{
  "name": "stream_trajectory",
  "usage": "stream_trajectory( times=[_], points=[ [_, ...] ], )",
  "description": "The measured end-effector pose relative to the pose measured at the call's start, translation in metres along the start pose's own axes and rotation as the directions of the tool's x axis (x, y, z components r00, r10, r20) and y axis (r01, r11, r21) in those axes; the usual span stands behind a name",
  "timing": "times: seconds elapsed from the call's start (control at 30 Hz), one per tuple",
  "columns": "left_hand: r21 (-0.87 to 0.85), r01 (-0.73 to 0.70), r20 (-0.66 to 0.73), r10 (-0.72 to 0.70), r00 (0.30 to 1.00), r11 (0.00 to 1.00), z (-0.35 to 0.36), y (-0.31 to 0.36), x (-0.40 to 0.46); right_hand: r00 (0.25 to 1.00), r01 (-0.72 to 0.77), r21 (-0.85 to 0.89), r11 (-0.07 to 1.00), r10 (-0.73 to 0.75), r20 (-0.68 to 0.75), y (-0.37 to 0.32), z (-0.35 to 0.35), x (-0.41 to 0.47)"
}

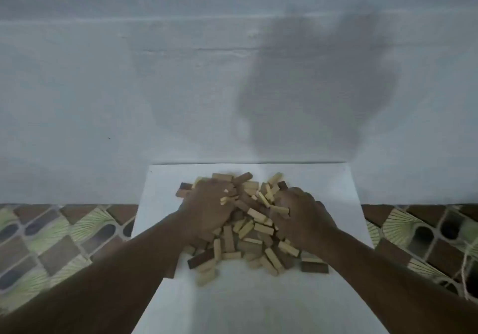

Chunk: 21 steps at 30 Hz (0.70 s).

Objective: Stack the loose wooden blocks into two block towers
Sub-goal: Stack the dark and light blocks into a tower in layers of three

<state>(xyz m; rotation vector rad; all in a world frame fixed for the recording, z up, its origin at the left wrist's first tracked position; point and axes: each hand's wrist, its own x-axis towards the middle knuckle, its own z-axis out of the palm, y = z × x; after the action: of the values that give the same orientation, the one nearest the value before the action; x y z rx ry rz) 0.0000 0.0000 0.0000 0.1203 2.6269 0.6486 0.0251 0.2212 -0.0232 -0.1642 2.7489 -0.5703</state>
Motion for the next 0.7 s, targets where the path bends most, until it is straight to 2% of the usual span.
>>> stream_trajectory(
  times=[0.13,0.27,0.4,0.5,0.7],
  points=[
    [0.098,-0.039,-0.079,0.047,0.996,0.994,0.05,-0.04,0.042,1.0,-0.017,-0.007,1.0,0.017,-0.017,0.027,0.049,0.043],
    [0.24,-0.05,-0.153,0.088,0.984,0.97,0.086,-0.066,0.092,0.992,0.014,-0.055,0.998,-0.021,-0.127,0.046,0.09,0.097],
    [0.28,-0.089,-0.165,0.139,0.976,0.956,0.112,-0.083,0.126,0.994,0.077,-0.086,0.993,-0.084,-0.074,0.054,0.122,0.137],
    [0.357,-0.143,-0.271,0.249,0.93,0.923,0.131,-0.092,0.131,0.992,0.115,-0.085,0.99,-0.119,-0.046,0.056,0.134,0.144],
    [0.303,-0.224,-0.354,0.327,0.876,0.926,0.143,-0.098,0.114,0.961,0.239,-0.001,0.971,-0.237,-0.142,0.061,0.143,0.127]
  ],
)
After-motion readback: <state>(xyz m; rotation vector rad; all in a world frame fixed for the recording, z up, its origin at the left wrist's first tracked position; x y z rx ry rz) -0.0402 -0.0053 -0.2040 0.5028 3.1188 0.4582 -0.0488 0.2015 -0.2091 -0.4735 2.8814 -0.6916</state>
